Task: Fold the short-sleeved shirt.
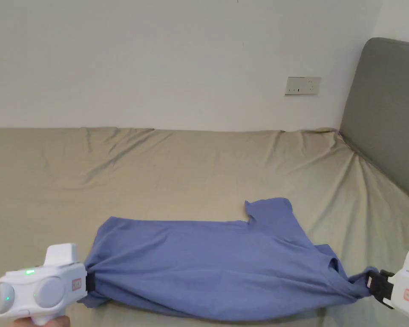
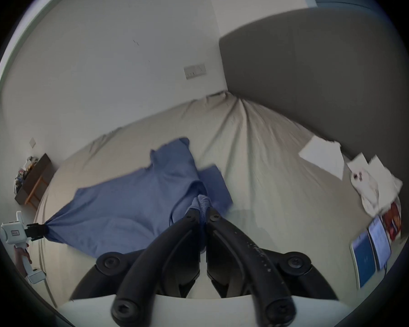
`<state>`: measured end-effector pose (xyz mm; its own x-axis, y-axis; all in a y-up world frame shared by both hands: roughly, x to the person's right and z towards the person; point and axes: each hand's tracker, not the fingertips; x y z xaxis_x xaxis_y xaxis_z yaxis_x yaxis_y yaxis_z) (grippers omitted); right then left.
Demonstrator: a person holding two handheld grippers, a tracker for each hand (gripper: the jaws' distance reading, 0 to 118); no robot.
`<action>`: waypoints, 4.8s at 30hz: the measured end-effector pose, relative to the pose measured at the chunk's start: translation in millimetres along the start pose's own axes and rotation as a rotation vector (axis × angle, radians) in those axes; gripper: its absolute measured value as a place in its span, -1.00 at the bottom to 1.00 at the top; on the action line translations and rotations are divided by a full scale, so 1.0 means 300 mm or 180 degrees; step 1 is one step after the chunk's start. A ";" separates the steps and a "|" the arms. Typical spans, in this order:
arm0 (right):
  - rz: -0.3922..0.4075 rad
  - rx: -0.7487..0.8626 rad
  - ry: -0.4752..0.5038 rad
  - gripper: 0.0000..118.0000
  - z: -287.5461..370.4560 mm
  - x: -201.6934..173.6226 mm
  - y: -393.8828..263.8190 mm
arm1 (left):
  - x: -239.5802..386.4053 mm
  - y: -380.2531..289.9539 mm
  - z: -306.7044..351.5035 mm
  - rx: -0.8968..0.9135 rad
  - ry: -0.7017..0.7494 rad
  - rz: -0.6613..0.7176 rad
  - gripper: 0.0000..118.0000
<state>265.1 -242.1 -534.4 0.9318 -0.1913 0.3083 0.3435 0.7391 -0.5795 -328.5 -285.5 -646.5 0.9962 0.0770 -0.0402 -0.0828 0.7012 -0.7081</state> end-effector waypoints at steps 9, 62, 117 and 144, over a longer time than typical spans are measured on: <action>0.0058 0.0066 0.0039 -0.93 0.401 0.078 -0.329 | -0.118 -0.338 0.316 0.0024 0.0023 0.0042 -1.00; 0.0200 0.0752 0.0192 -0.99 0.847 0.023 -0.355 | -0.248 -0.399 0.820 0.0546 -0.0749 0.0720 -1.00; 0.0641 -0.1564 0.0425 -0.07 -0.528 -0.074 -0.085 | -0.029 -0.105 0.233 -0.0010 -0.0838 -0.0166 -0.95; 0.0570 0.2660 0.0245 -0.96 0.981 -0.254 0.027 | -0.095 -0.041 1.109 0.1927 0.0007 0.0040 -0.95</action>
<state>162.5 -31.5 -340.7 0.9795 -0.0472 0.1957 0.0195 0.9899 0.1407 -364.5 -60.5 -402.0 0.9951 0.0869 -0.0479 -0.0942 0.9791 -0.1805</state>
